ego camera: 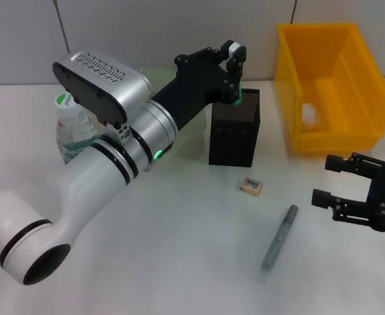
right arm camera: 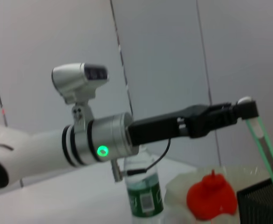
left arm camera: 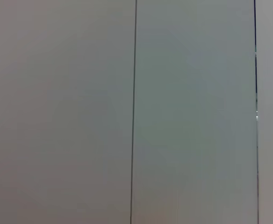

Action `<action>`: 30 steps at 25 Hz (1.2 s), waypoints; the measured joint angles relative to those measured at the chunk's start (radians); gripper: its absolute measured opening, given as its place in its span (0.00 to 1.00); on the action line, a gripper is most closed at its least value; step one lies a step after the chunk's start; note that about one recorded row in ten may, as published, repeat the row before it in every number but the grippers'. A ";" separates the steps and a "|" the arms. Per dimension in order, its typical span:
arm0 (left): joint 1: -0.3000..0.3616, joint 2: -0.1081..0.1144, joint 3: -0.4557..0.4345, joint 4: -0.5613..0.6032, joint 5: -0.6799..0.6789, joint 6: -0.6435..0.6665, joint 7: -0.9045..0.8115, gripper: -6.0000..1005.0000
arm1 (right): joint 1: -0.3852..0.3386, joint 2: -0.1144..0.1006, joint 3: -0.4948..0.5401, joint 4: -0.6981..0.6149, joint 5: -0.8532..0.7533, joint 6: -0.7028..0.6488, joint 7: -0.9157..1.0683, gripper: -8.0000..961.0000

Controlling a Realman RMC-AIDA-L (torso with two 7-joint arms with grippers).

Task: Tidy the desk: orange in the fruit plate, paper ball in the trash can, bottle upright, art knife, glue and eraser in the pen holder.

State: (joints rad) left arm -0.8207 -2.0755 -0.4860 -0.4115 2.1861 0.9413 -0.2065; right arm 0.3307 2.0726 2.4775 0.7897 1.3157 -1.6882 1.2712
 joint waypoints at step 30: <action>0.006 0.004 -0.035 -0.015 0.024 -0.011 -0.010 0.65 | 0.004 0.003 0.009 0.018 -0.013 0.001 0.023 0.82</action>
State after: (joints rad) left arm -0.8143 -2.0720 -0.5205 -0.4266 2.2102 0.9305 -0.2162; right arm 0.3344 2.0755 2.4866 0.8078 1.3022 -1.6875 1.2941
